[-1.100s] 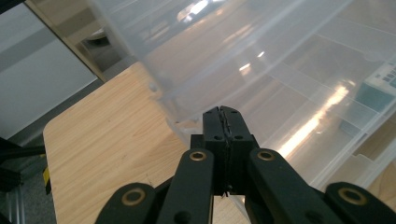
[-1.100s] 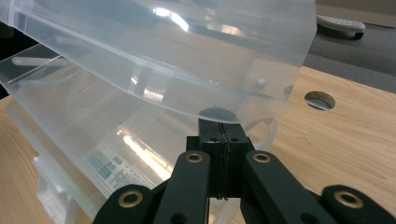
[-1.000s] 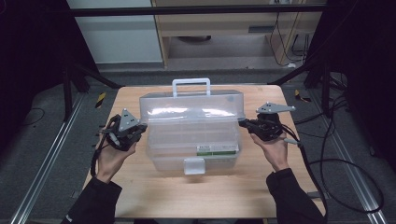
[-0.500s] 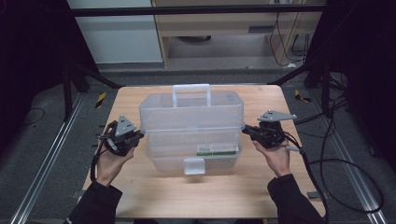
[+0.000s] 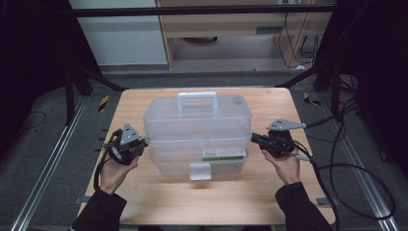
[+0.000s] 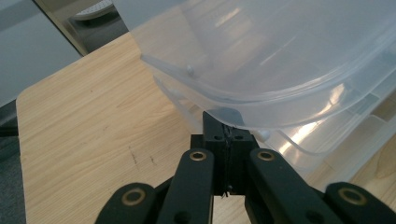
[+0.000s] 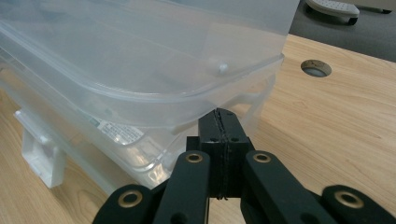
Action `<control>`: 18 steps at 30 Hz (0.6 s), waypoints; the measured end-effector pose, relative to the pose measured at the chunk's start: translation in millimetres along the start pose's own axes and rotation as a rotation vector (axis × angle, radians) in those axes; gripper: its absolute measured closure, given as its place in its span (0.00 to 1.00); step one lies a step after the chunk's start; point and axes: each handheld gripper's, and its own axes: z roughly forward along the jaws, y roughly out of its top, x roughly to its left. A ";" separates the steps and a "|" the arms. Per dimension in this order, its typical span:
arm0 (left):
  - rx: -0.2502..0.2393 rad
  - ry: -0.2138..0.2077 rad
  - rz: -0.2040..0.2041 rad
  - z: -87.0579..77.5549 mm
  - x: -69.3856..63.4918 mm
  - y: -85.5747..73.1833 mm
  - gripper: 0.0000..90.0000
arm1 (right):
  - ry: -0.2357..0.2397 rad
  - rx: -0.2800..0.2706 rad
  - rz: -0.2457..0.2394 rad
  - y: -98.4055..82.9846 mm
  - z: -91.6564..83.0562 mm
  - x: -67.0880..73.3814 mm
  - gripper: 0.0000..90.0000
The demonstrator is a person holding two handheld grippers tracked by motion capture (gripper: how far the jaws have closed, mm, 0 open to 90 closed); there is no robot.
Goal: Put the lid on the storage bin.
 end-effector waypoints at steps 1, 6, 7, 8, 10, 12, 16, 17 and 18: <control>0.004 0.000 0.000 0.1 -0.6 -1.0 0.99 | 0.000 0.003 0.000 -1.4 -0.3 0.2 1.00; 0.021 0.003 0.014 0.8 -3.7 -7.3 0.99 | -0.003 0.014 0.003 -8.3 -1.3 0.2 1.00; 0.025 0.002 0.018 1.3 -4.6 -9.5 0.99 | -0.006 0.018 0.001 -9.6 -1.1 0.5 1.00; 0.027 0.002 0.019 1.5 -4.9 -10.4 0.99 | -0.012 0.027 -0.001 -11.3 -0.6 1.6 1.00; 0.035 0.004 0.024 2.0 -6.0 -12.5 0.99 | -0.015 0.033 -0.007 -13.7 0.5 2.2 1.00; 0.046 0.008 0.033 2.3 -6.9 -14.4 0.99 | -0.016 0.037 -0.006 -15.8 1.2 2.7 1.00; 0.057 0.002 0.036 3.9 -7.9 -17.2 0.99 | -0.019 0.052 -0.010 -19.1 3.1 3.6 1.00; 0.060 0.001 0.037 4.4 -8.1 -17.9 0.99 | -0.025 0.055 -0.016 -19.8 3.8 3.9 1.00; 0.062 0.001 0.035 4.7 -8.4 -18.4 0.99 | -0.030 0.060 -0.019 -20.3 4.4 4.6 1.00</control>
